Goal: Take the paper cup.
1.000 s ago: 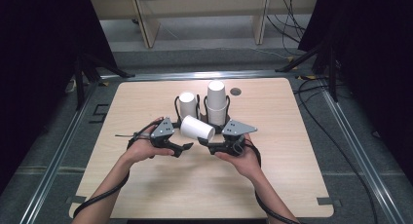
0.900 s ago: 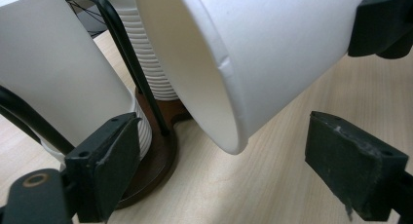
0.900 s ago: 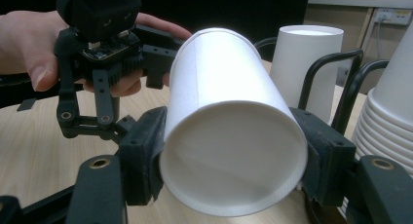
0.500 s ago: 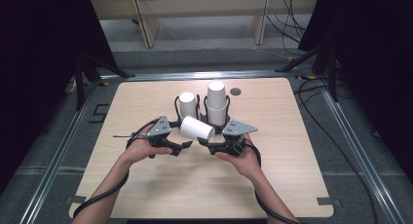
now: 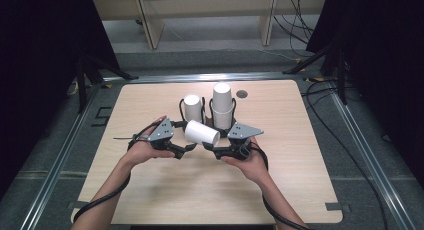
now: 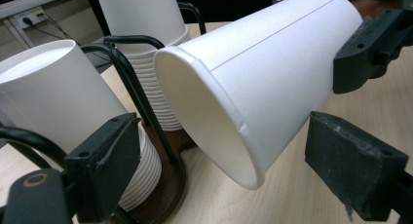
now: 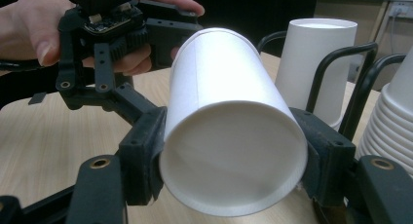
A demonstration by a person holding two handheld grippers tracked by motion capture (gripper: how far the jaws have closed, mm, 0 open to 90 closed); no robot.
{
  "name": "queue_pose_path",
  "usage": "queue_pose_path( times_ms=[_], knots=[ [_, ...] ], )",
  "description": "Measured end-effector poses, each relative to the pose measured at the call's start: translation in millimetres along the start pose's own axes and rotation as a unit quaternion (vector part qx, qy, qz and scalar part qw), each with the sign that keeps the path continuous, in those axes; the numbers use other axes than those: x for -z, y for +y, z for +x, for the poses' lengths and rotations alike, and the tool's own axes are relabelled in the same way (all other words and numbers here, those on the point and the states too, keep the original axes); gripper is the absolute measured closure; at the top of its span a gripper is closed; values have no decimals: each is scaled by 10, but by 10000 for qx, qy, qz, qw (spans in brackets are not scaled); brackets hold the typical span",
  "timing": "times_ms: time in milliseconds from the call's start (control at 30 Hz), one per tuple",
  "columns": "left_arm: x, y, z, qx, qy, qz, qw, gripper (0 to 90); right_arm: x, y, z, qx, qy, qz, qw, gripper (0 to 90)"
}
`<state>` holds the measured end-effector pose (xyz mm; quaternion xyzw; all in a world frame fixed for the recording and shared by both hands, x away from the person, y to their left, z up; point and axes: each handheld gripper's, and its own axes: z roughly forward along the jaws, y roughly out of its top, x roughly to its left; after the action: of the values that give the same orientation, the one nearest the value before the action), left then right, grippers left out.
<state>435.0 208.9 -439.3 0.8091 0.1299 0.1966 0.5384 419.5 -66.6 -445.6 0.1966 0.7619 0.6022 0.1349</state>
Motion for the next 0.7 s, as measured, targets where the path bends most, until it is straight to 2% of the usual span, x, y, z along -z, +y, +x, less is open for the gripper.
queue_pose_path(
  times_ms=[67,100,167,267,300,333,367,433,467,533,600,667,700],
  knots=[
    [1,-9,6,-78,-70,-24,9999,126,-10,-2,10,-78,110,-20,9999,356],
    [3,-13,10,-95,-83,-44,9999,125,1,4,11,-43,83,73,9999,356],
    [7,-19,18,-144,-130,-35,9998,122,-2,2,14,-81,120,70,9999,356],
    [10,-22,23,-218,-178,-42,9996,117,-12,1,2,16,149,80,9999,356],
    [10,-22,26,-232,-193,-47,9995,113,-12,0,15,-74,195,136,9997,356],
    [12,-23,29,-251,-207,-50,9995,109,-20,3,-6,94,185,98,9997,356],
    [16,-22,34,-270,-240,-41,9993,108,-25,1,-4,70,214,99,9997,357],
    [16,-22,33,-272,-281,-58,9992,100,-29,-2,21,-88,238,138,9996,356],
    [12,-22,32,-275,-292,-48,9992,97,-44,-4,14,-50,343,106,9993,357],
    [11,-22,32,-263,-300,-26,9992,89,-45,-3,5,45,302,120,9995,357],
    [-1,-28,30,-236,-301,-54,9993,81,-41,-7,18,-54,289,192,9994,357],
    [-9,-33,33,-242,-331,-44,9991,68,-45,-8,3,65,293,168,9994,357],
    [-13,-35,33,-251,-346,-39,9991,65,-47,-14,22,-92,383,204,9990,357]
  ],
)
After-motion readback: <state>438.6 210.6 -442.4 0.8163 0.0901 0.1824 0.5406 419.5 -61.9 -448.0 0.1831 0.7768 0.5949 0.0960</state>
